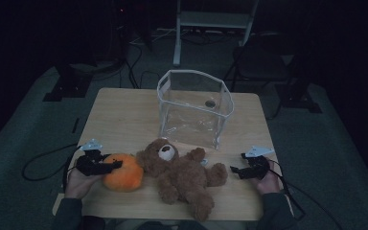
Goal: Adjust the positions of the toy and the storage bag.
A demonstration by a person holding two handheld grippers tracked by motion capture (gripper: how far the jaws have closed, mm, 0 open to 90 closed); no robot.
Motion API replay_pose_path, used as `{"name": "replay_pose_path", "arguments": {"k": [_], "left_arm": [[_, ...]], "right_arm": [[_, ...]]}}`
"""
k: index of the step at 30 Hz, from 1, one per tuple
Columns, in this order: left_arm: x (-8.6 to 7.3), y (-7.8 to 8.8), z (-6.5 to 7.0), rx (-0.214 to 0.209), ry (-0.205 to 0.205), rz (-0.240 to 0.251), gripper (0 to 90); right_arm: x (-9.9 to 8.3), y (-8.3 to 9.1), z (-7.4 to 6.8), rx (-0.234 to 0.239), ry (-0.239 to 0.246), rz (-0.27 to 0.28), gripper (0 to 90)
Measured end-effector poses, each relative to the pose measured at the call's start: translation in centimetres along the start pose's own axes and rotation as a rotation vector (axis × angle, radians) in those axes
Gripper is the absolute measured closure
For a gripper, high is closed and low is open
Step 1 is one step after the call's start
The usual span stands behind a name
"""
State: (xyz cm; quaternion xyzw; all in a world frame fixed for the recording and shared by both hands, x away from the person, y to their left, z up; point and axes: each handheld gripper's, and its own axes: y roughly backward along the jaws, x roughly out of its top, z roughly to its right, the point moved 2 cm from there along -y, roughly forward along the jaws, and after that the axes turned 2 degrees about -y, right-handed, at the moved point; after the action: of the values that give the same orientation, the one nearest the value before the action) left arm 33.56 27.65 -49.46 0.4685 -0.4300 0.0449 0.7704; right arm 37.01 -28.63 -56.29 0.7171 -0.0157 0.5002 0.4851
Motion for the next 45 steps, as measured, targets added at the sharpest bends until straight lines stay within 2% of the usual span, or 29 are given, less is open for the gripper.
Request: {"name": "replay_pose_path", "arguments": {"k": [5,10,13,16,19,22,26,29,32,37,39,43,45], "left_arm": [[0.5,0.5,0.2,0.006,-0.007,0.032,52.3],[1.3,1.3,-0.1,0.087,-0.008,0.054,53.0],[2.0,1.7,-0.6,0.151,-0.013,0.057,53.0],[2.7,1.5,-1.5,0.193,-0.015,0.065,53.1],[3.7,1.1,-2.4,0.231,-0.008,0.082,53.2],[4.9,0.6,-3.1,0.244,-0.009,0.102,53.2],[7.0,-0.1,-3.8,0.301,-0.019,0.148,53.2],[8.4,-0.5,-4.3,0.334,-0.02,0.161,53.1],[10.0,-1.0,-4.8,0.348,-0.022,0.185,53.0],[11.6,-2.2,-5.3,0.357,-0.003,0.222,53.0],[12.0,-2.9,-5.6,0.362,0.012,0.233,53.0],[12.5,-4.5,-6.0,0.374,0.07,0.286,53.0],[12.7,-5.7,-6.2,0.366,0.092,0.277,52.9]], "right_arm": [[0.0,0.0,0.0,0.001,0.0,-0.001,18.6],[0.0,0.0,0.0,0.001,0.003,0.0,18.6],[-0.1,0.1,0.0,0.0,0.003,0.0,18.6],[-0.1,0.1,0.0,0.0,0.002,0.0,18.6],[-0.1,0.1,-0.1,-0.002,-0.001,-0.001,18.6],[-0.1,0.1,-0.1,-0.002,0.0,0.0,18.6],[-0.1,0.1,0.0,-0.002,0.0,0.001,18.6],[-0.1,0.1,0.0,-0.002,0.001,0.001,18.6],[-0.1,0.1,0.0,-0.002,0.001,0.001,18.6],[-0.1,0.1,0.0,-0.002,0.001,0.001,18.6],[-0.1,0.1,0.0,-0.002,0.0,0.001,18.6],[-0.1,0.1,0.0,-0.002,0.0,0.001,18.6],[-0.1,0.1,0.0,-0.002,0.001,0.002,18.6]]}}
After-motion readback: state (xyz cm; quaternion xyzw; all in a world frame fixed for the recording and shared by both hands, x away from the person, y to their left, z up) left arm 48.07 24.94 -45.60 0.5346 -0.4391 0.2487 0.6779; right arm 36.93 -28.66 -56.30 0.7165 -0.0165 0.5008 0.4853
